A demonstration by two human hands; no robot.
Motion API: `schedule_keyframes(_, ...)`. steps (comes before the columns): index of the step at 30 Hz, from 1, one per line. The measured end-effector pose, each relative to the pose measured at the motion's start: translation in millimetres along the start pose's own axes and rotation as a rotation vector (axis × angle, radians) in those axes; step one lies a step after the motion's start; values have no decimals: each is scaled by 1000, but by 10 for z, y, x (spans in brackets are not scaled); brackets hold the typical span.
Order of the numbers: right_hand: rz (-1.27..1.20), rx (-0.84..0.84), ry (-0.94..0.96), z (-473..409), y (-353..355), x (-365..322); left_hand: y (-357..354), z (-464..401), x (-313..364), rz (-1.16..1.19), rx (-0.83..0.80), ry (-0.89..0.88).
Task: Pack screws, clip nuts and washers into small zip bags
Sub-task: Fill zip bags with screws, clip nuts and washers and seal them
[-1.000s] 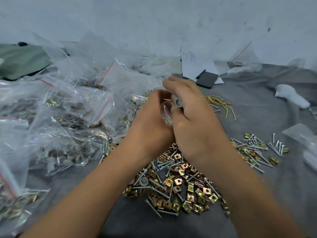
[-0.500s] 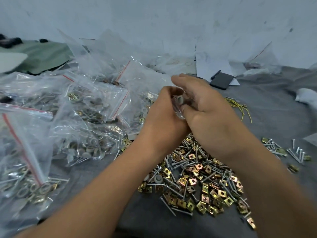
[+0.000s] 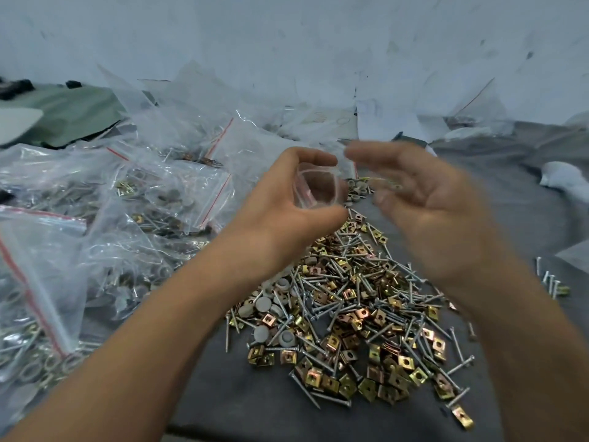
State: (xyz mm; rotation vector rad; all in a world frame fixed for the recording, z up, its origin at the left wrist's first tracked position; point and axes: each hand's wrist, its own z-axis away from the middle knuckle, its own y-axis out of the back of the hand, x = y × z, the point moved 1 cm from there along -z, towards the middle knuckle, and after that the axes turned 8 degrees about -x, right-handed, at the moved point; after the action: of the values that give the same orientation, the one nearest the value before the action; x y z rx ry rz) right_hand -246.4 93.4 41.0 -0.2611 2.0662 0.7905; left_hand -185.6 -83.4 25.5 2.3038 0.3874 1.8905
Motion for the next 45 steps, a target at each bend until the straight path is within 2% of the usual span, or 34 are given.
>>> schedule_keyframes(4, -107, -69, -64, 45, -57, 76, 120, 60, 35, 133, -132, 49)
schedule_keyframes(8, -127, 23, -73, 18, -131, 160, 203, 92, 14, 36, -220, 78)
schedule_keyframes(12, -134, 48, -83, 16, -163, 246, 258, 136, 32, -133, -283, 14)
schedule_keyframes(14, -166, 75, -79, 19, -148, 269, 291, 149, 42, -180, -233, -28)
schedule_keyframes(18, -239, 148, -14, 29, -81, 226, 324, 151, 48, -213, 25, -159)
schedule_keyframes(21, -263, 237, 49, 35, -75, 161, 340, 128, 63, -152, 142, -230)
schedule_keyframes(30, -282, 429, 63, 75, -6, 202, 371, 118, 52, -77, 141, -192)
schedule_keyframes(33, -326, 400, 60, 97, 47, 225, 381, 111, 43, -50, 131, -193)
schedule_keyframes(37, -309, 329, 68, 135, 36, 251, 388, 92, 20, -145, 165, -223)
schedule_keyframes(41, -338, 366, 91, 141, 24, 242, 401, 65, 20, -202, 239, -241)
schedule_keyframes(45, -388, 400, 118, 141, 23, 232, 393, 58, 19, -202, 238, -247)
